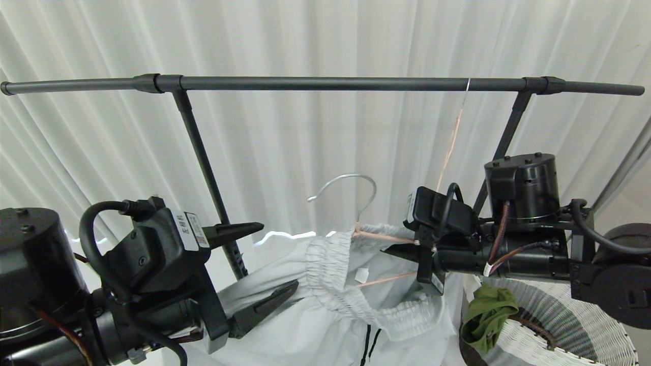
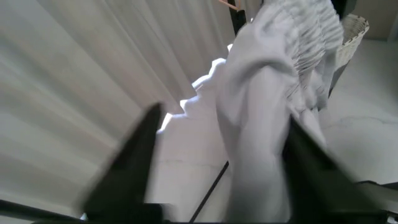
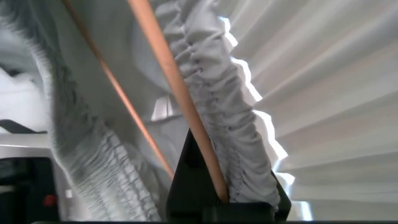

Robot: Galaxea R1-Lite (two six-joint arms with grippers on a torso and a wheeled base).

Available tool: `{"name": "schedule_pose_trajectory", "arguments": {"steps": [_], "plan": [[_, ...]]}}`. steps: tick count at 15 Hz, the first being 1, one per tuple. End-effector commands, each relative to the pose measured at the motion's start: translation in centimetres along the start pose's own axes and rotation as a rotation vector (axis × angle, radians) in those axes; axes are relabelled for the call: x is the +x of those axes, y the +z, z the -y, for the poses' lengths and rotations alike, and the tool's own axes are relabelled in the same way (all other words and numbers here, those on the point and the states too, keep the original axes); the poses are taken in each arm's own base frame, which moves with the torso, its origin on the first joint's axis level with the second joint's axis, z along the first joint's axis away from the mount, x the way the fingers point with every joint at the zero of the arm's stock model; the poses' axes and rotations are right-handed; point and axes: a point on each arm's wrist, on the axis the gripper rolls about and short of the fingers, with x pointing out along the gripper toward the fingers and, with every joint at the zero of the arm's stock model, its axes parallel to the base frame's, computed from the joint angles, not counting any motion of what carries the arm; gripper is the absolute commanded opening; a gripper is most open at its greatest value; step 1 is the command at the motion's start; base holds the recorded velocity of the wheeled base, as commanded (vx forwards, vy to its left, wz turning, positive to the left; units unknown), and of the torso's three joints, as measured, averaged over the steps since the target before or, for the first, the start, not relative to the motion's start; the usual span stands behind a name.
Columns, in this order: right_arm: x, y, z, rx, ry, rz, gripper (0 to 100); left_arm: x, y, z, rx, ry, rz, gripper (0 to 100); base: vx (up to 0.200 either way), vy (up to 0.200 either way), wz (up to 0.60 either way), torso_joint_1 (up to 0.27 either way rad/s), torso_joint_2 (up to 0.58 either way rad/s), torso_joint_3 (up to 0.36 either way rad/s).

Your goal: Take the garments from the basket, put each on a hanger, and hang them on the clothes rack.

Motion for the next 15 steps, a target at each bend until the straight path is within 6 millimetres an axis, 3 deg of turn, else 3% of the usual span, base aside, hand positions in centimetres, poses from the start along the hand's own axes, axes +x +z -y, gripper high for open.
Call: {"name": "schedule_pose_trajectory", "arguments": {"steps": [1,6,11,15], "plan": [[-1.5,0.7,0.5,-0.025,-0.032,0.024,0,-0.4,0.0,0.1,0.000,0.001,0.001,100,0.000,0.000,0.00,0.000,0.00,0.000],[-4.5,0.1,2.4,0.000,-0.120,-0.016,0,-1.5,-0.5,0.7,-0.008,0.000,0.000,100,0.000,0.000,0.00,0.000,0.00,0.000],[-7.0,0.6,2.3,0.011,-0.140,-0.028,0,-4.9,-5.4,2.1,-0.065,0.105,-0.194,100,0.000,0.000,0.00,0.000,0.00,0.000],[-7.5,1.3,1.9,-0.004,-0.137,-0.002,0,-3.4,-7.1,1.8,-0.124,0.078,-0.301,100,0.000,0.000,0.00,0.000,0.00,0.000]]}}
